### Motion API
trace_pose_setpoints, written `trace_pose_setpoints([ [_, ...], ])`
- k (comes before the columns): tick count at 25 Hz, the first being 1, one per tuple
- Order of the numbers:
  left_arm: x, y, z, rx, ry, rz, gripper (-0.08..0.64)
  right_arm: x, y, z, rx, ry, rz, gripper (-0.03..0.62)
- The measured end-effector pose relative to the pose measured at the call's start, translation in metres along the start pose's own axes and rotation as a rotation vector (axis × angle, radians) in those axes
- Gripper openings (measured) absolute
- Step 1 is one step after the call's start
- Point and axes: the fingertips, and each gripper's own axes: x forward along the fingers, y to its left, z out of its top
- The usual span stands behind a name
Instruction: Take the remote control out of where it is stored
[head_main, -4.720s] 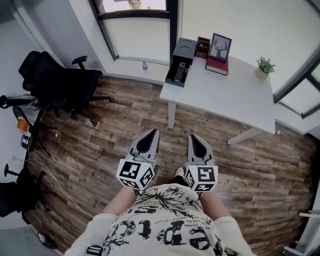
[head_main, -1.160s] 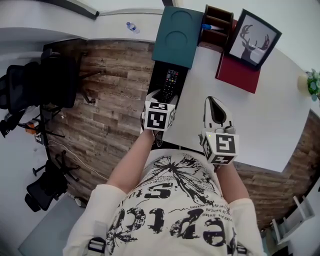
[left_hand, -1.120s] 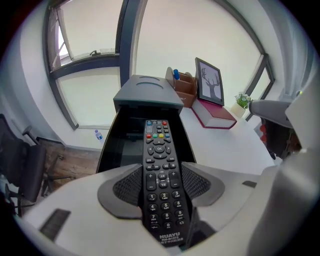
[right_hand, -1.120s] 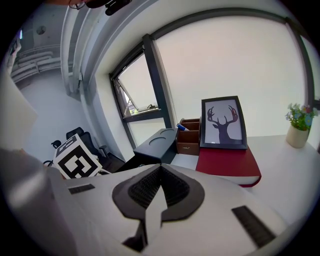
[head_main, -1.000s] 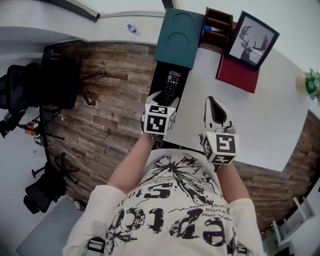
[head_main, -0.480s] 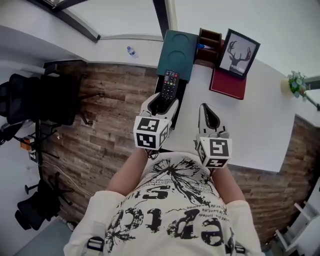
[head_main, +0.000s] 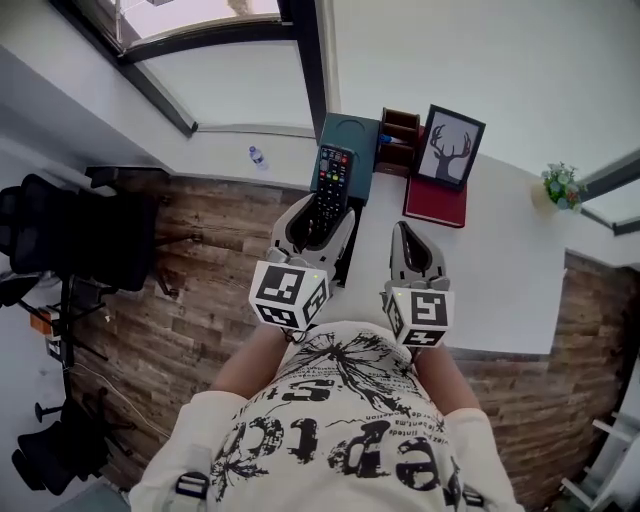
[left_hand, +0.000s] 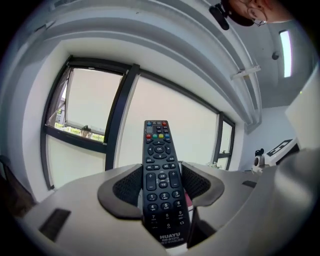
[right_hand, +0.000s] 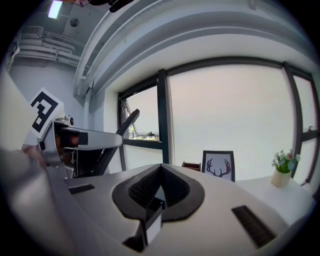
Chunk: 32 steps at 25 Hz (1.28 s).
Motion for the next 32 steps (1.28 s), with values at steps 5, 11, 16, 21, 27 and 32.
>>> trace_pose_setpoints([
  [5,-0.017,-0.006,0.035,0.058,-0.150,-0.004,0.255,-0.010,0.004,0.019,-0.019,-0.063,-0.012,0.002],
  [11,-0.030,-0.009,0.053,0.139,-0.220,0.007,0.255,-0.021,0.006,0.038,-0.041,-0.112,-0.038,0.002],
  [16,-0.030,-0.010,0.054,0.147,-0.227,0.003,0.255,-0.024,0.006,0.054,-0.064,-0.145,-0.049,0.002],
  [21,-0.030,-0.009,0.052,0.151,-0.220,0.001,0.255,-0.022,0.008,0.054,-0.072,-0.140,-0.048,0.002],
  [27,-0.027,-0.005,0.048,0.154,-0.212,0.012,0.255,-0.019,0.008,0.054,-0.073,-0.140,-0.041,0.001],
  [32,-0.025,-0.004,0.047,0.169,-0.207,0.024,0.255,-0.016,0.004,0.056,-0.063,-0.144,-0.039,0.002],
])
